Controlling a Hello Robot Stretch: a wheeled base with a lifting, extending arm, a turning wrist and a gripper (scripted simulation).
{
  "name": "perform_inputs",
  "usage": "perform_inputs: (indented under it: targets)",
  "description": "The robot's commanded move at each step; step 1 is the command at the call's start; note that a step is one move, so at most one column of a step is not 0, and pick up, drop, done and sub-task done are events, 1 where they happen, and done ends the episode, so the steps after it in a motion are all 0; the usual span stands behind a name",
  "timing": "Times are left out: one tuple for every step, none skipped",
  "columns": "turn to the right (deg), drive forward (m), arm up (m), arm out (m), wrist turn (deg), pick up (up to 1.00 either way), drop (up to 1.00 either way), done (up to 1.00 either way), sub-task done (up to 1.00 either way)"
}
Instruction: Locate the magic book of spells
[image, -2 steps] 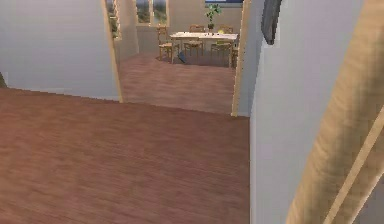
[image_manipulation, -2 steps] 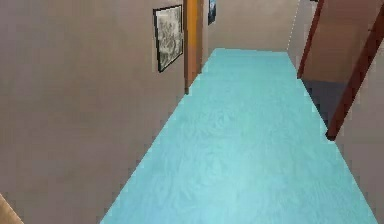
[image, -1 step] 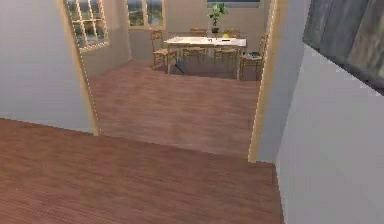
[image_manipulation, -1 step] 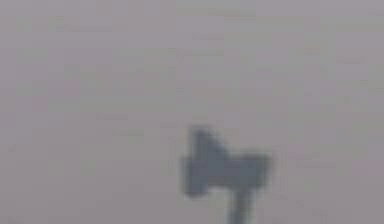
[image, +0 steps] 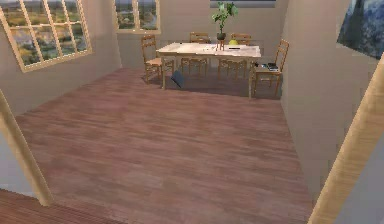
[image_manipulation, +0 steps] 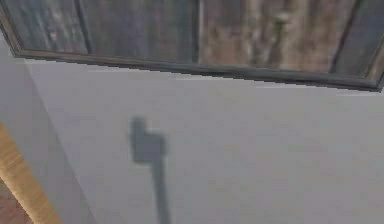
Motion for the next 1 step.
perform_inputs:
  targets:
    - [3.0,0.00,0.00,0.00,0.0,0.00,0.00,0.00,0.00]
